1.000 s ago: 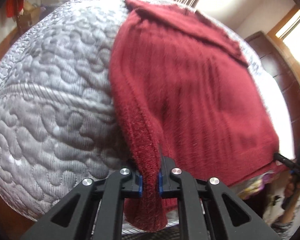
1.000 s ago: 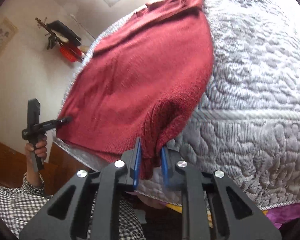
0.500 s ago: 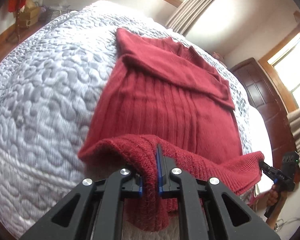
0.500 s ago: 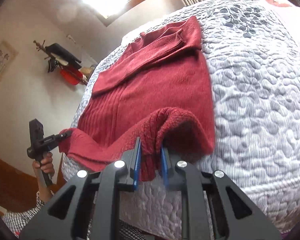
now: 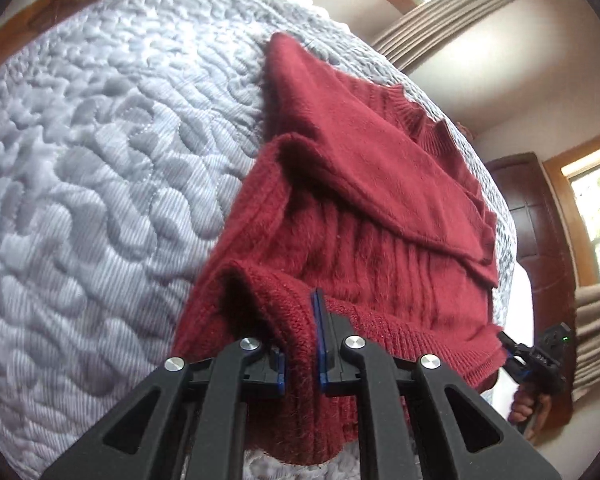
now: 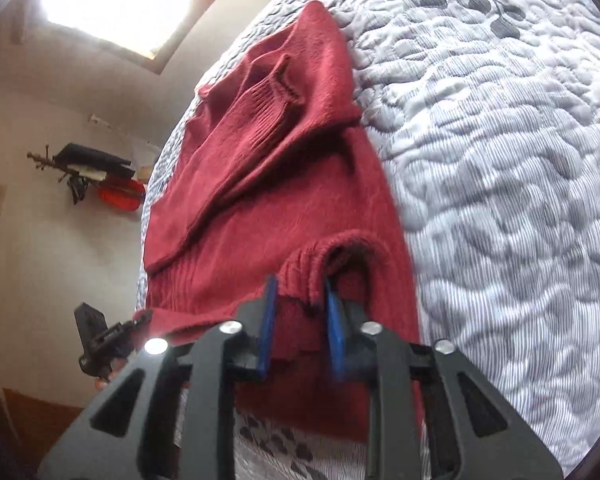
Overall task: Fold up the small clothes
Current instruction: 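Grasp the hem with both tools and lift it toward the collar, then carry the hem over the body to the collar with both tools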
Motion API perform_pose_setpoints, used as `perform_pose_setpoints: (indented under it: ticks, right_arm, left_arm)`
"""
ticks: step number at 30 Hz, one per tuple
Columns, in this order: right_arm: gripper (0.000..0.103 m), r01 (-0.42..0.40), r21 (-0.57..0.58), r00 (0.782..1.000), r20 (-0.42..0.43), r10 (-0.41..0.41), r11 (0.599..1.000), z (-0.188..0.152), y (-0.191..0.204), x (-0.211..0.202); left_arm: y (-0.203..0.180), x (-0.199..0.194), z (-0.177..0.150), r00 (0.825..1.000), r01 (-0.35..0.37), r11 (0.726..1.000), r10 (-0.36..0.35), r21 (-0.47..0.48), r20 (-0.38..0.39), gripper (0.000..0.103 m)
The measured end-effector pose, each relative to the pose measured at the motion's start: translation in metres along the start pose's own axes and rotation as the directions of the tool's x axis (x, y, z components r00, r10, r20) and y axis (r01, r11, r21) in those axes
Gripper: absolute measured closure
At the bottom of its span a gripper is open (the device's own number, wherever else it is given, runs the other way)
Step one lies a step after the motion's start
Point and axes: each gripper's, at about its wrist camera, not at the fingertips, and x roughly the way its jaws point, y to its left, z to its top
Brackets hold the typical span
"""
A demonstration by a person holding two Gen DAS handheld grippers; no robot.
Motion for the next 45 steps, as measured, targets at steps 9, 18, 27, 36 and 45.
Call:
perform_pose_setpoints:
  ticks: [9, 18, 27, 36, 45]
  right_arm:
    - [0.064, 0.061, -0.067, 0.996, 0.065, -0.057, 0.996, 0.008, -0.006, -0.029]
    - [0.053, 0.138, -0.213, 0.987, 0.106, -0.118, 0.967, 0.002, 0.007, -0.044]
    - [0.047, 0.158, -0.285, 0.987, 0.073, -0.143, 0.945, -0.002, 0.019, -0.024]
    - [0.037, 0.195, -0.386, 0.981, 0.062, -0.185, 0.902, 0.007, 0.034, -0.001]
    - [0.037, 0.266, -0.520, 0.958, 0.048, -0.284, 0.812, 0.017, 0.049, 0.037]
  left_arm:
    - [0.023, -0.040, 0.011, 0.993, 0.116, 0.990, -0.112, -0.085, 0.048, 0.068]
    - [-0.008, -0.070, 0.010, 0.963, -0.176, 0.967, 0.131, 0.182, 0.237, 0.054]
    - [-0.038, -0.054, -0.012, 0.951, -0.276, 0.834, 0.166, 0.477, 0.260, 0.041]
    - [-0.063, -0.016, 0.002, 0.951, -0.302, 0.776, 0.209, 0.554, 0.226, 0.037]
    - [-0.082, 0.023, 0.007, 0.938, -0.347, 0.731, 0.280, 0.588, 0.206, 0.058]
